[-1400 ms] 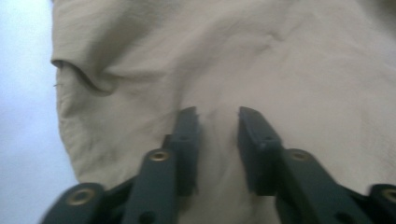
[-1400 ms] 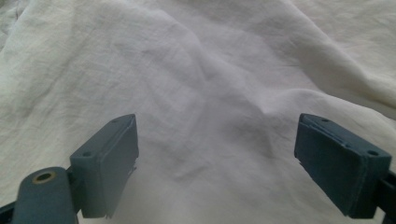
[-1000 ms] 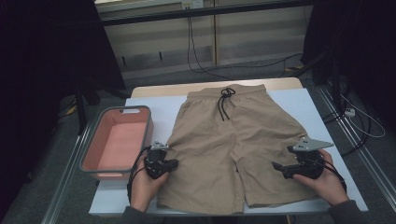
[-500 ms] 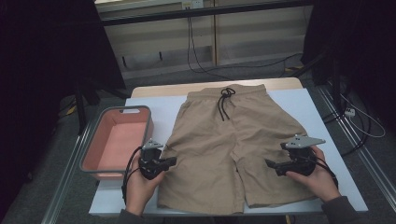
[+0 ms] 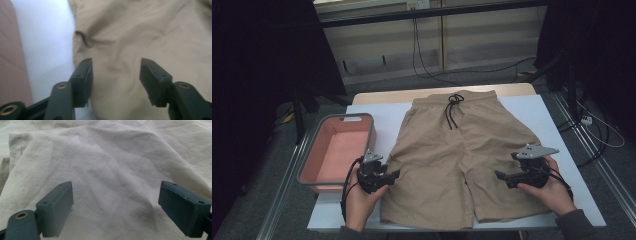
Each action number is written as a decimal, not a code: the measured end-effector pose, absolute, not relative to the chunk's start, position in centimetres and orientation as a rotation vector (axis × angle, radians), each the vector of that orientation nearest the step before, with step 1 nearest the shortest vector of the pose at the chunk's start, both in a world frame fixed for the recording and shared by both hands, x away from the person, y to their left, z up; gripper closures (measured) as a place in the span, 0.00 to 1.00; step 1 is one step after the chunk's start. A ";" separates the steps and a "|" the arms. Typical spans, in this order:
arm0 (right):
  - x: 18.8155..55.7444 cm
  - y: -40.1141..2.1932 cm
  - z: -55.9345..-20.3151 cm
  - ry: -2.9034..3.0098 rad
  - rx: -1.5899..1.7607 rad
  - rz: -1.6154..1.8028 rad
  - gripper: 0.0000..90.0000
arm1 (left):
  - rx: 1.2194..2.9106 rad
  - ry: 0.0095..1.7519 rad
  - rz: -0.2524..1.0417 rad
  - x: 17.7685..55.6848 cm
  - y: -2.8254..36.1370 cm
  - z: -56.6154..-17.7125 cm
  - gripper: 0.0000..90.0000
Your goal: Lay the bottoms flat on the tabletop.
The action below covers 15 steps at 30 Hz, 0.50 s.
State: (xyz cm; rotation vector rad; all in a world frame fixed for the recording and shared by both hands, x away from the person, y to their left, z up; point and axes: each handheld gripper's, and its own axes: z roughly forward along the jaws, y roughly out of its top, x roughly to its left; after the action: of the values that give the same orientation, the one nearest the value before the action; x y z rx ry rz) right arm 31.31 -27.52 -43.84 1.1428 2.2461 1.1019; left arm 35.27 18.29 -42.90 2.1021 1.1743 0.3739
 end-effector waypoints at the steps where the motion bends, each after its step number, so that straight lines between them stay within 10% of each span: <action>1: 31.3 -27.4 -43.9 2.250 1.138 1.102 0.13 | 2.112 1.177 0.390 35.3 18.3 -43.1 0.44; 15: 31.5 -26.8 -43.9 2.279 1.104 1.097 0.13 | 2.138 1.071 0.424 35.6 17.9 -44.5 0.26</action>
State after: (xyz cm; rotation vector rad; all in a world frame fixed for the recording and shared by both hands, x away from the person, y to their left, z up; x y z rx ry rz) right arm 31.50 -26.82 -43.92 1.1039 2.2786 1.0968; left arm 35.60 17.92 -44.47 2.1380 1.0707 0.4239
